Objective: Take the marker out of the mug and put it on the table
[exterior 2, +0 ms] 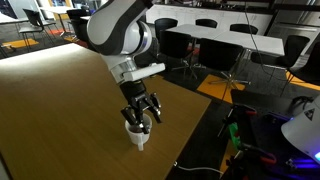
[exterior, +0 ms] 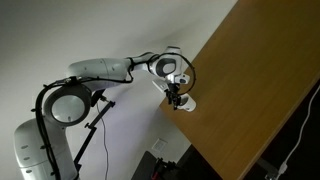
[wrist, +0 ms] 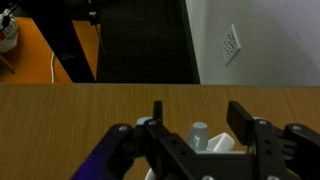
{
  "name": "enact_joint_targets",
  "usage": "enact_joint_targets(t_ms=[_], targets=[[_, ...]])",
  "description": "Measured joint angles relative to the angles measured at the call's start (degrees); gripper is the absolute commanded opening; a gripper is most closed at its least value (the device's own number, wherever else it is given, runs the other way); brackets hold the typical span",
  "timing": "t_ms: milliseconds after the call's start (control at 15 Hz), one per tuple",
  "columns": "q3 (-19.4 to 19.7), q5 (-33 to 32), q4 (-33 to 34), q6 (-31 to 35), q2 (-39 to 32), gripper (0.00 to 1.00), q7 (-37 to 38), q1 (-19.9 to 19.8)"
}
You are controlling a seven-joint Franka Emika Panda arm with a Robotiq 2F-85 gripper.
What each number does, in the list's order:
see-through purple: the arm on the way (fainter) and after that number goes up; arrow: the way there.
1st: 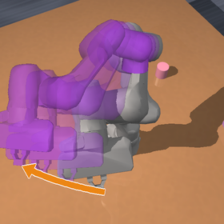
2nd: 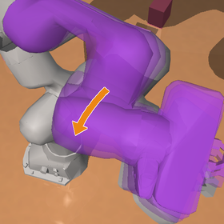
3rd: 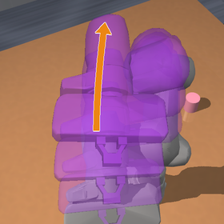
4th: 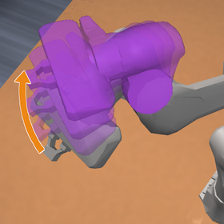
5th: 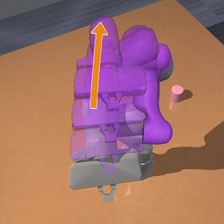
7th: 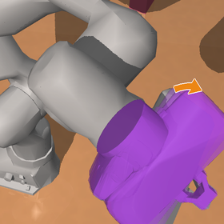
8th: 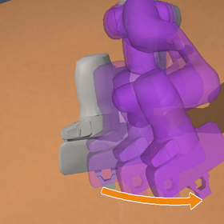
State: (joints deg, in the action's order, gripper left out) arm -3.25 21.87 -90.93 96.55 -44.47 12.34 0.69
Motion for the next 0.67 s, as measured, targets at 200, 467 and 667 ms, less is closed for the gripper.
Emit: enact_joint_targets(t_ms=[200,467,667], targets=[[-0.1,0.0,0.4,-2.1,0.0,0.61,-0.1,0.0],[-0.2,0.0,1.0,-3.6,0.0,0.63,-0.1,0.0],[-0.2,0.0,1.4,-3.7,-0.2,0.61,-0.1,0.0]])
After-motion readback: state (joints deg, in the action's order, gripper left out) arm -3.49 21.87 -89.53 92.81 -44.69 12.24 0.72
